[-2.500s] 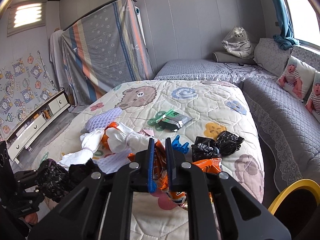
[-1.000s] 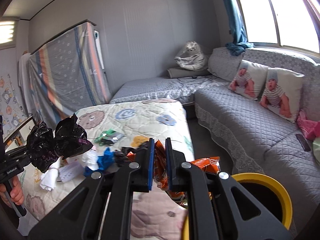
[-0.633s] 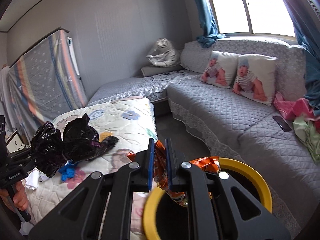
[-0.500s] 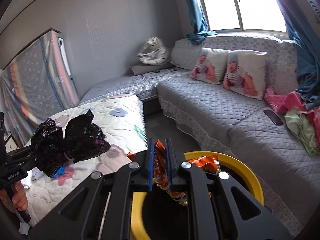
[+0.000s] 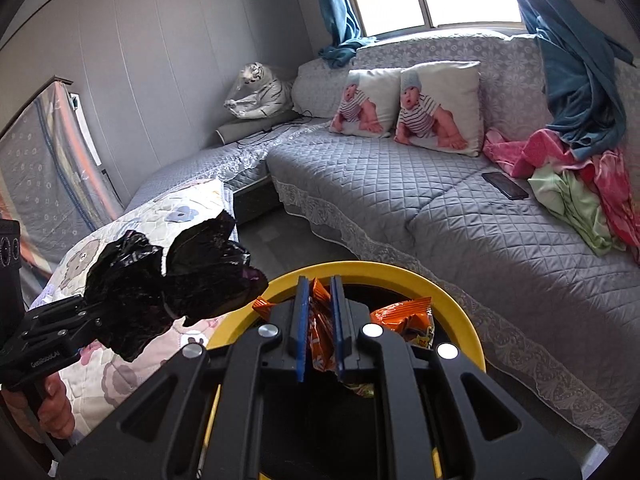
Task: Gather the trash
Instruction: 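Carry the black bag and orange wrapper over the yellow-rimmed bin with both grippers, then open both grippers to drop the bag and wrapper into the bin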
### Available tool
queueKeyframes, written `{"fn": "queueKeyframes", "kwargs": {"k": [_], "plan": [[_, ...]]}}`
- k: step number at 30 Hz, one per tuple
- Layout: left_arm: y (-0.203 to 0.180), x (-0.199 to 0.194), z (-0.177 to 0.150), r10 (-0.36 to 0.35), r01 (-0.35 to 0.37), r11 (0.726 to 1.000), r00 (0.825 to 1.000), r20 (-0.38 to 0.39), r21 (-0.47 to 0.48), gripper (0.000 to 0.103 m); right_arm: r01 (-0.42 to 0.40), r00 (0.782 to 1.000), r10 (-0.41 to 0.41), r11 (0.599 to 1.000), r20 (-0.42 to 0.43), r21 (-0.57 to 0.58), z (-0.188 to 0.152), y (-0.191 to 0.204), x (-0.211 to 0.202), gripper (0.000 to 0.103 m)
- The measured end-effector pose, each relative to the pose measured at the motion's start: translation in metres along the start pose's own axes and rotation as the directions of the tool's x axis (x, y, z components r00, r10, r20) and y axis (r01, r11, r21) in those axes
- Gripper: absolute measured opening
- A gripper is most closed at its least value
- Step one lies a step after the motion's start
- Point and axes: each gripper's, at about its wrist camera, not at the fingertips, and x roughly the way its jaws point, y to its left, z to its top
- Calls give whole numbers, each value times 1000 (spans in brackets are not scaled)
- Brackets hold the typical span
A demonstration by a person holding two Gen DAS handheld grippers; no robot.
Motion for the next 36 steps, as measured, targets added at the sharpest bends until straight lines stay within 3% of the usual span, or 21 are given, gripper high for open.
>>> {"fn": "queueKeyframes", "kwargs": {"k": [6, 18, 23, 25, 27, 28, 29, 31, 36], "plan": [[-8, 25, 2, -8, 7, 1000, 999, -39, -12, 20, 6, 1000, -5, 999, -23, 34, -6, -8, 5, 10], [-8, 38, 0, -9, 7, 999, 998, -59, -31, 22, 31, 999, -29, 997, -37, 66, -10, -20, 8, 10], [-5, 36, 1, 8, -10, 999, 999, -46, -49, 40, 37, 999, -34, 996, -33, 82, -9, -22, 6, 10], [-3, 34, 1, 25, -27, 998, 999, -36, -60, 55, 45, 999, -43, 995, -27, 92, -8, -24, 5, 11], [-1, 32, 1, 39, -41, 997, 999, -25, -66, 63, 59, 998, -56, 992, -23, 110, -6, -28, 4, 12], [1, 30, 1, 43, -44, 996, 999, -17, -73, 67, 67, 998, -65, 991, -21, 117, -6, -29, 3, 19], [3, 28, 1, 44, -44, 996, 999, -10, -80, 70, 75, 997, -74, 989, -15, 124, -5, -32, 1, 37], [7, 23, 1, 56, -55, 994, 998, 8, -95, 79, 77, 997, -79, 988, 12, 131, -4, -34, -4, 52], [16, 4, 3, 128, -120, 986, 990, 64, -113, 92, 134, 988, -141, 987, 69, 87, 0, -28, -16, 51]]}}
